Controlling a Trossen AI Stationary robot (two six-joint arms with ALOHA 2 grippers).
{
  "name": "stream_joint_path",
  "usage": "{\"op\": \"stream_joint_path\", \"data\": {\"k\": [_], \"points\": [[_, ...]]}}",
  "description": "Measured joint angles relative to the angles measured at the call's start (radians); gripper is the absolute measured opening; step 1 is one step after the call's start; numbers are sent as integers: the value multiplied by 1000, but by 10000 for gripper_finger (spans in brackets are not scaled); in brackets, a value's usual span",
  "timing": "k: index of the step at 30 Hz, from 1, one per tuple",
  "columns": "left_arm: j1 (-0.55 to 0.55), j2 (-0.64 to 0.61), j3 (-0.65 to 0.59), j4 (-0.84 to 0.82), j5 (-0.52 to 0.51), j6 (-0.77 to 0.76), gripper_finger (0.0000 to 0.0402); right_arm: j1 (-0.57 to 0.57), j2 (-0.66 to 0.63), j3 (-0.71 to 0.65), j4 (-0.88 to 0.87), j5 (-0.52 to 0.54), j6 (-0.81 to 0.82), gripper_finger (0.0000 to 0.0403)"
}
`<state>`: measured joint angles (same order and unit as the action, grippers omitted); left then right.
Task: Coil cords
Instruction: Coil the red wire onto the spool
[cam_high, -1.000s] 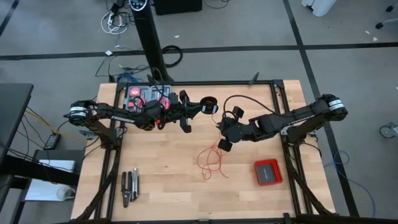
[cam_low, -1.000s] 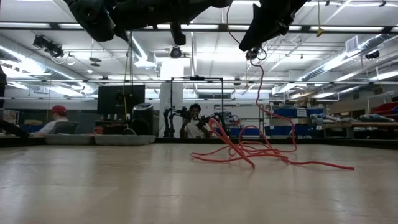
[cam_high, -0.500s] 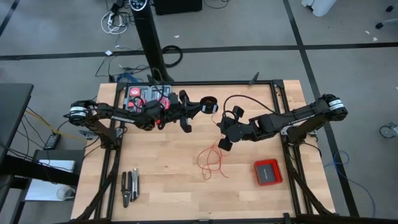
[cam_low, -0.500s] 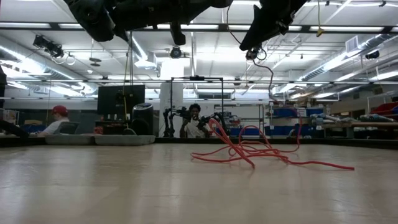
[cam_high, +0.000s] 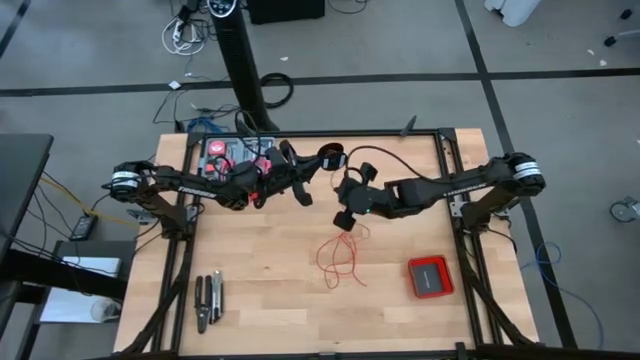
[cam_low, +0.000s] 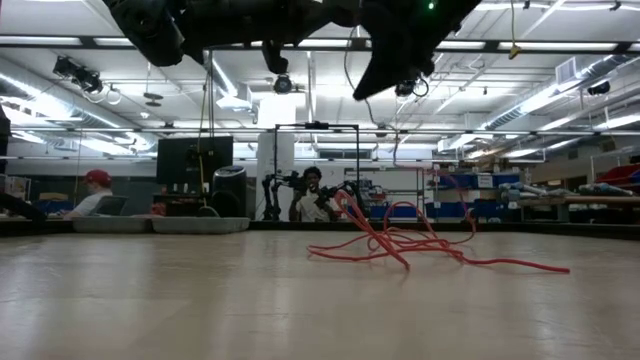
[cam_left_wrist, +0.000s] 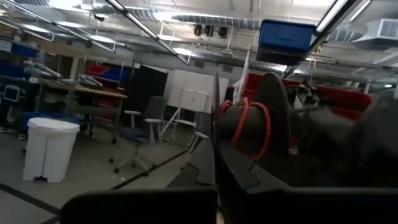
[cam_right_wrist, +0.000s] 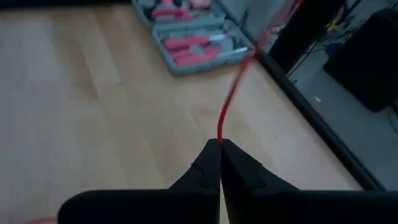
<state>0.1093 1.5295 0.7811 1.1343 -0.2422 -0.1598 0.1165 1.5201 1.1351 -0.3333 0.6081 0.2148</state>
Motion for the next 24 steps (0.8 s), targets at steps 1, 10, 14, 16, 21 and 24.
{"op": "stream_joint_path", "data": {"k": [1,10,14,16,21,24], "points": [[0,0,0,-1,0,-1,0,-2,16,0,14,-4,-9,1],[0,0,0,-41,-112,-33,0,39,78,0,179,18,-135,7],[0,0,0,-100,-176,-10,0,46,78,0,227,58,-189,21],[0,0,0,-123,-183,20,0,44,79,1,228,60,-204,26],[0,0,0,-170,-183,73,0,19,79,37,185,55,-246,25],[0,0,0,-204,-183,86,0,5,75,72,102,9,-245,9]]}}
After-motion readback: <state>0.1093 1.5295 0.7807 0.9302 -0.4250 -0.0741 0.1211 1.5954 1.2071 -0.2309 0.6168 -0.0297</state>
